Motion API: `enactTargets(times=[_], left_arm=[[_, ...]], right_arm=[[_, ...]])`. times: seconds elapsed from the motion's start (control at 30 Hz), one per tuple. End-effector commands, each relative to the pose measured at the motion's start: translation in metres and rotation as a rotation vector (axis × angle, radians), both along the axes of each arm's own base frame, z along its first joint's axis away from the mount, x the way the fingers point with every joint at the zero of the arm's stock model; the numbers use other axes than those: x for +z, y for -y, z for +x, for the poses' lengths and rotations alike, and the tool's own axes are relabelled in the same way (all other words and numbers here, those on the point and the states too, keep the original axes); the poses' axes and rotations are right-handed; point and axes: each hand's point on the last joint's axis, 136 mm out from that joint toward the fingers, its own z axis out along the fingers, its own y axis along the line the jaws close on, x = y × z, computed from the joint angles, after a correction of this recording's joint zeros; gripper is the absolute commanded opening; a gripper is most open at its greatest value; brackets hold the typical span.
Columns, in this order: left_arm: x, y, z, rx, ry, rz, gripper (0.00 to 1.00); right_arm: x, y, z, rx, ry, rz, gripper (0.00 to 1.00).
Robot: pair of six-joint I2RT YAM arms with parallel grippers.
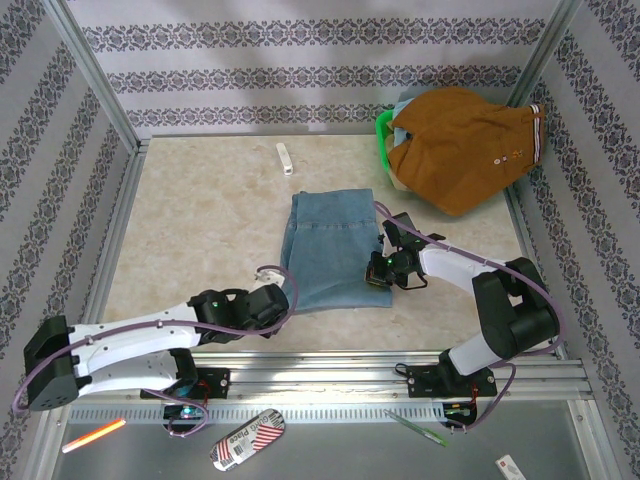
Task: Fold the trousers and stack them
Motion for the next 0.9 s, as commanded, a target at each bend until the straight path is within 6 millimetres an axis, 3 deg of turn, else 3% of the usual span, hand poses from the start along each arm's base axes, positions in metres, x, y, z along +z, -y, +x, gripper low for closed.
enactTargets(times=[0.0,0.07,0.17,0.27,0.37,0.5,0.67,0.87], left_arm=[[0.031,0.015,0.01,0.015,0.034,-0.079,0.59],[0.035,0.03,0.017,0.029,0.028,-0.109,0.55],[0.007,0.051,0.01,0.047,-0.066,-0.155,0.57],[-0.019,0.034,0.001,0.116,-0.103,-0.114,0.68],[-0.025,0.018,-0.011,0.152,-0.113,-0.115,0.73],[-0.044,0.03,-0.024,0.109,-0.16,-0.22,0.74],[-0.057,0.062,-0.015,-0.011,-0.103,-0.312,0.73],[-0.08,0.058,0.006,0.012,0.001,-0.238,0.6]], right_arm=[[-0.008,0.021,-0.005,-0.021,-0.021,-0.103,0.0],[-0.001,0.02,-0.002,-0.018,-0.005,-0.098,0.0],[0.012,0.019,0.003,-0.022,0.023,-0.092,0.0],[0.018,0.019,0.004,-0.021,0.039,-0.088,0.0],[0.017,0.018,0.003,-0.015,0.033,-0.083,0.0],[0.013,0.017,0.002,-0.013,0.024,-0.079,0.0],[0.012,0.017,0.003,-0.017,0.021,-0.081,0.0],[0.012,0.016,0.002,-0.021,0.022,-0.076,0.0]])
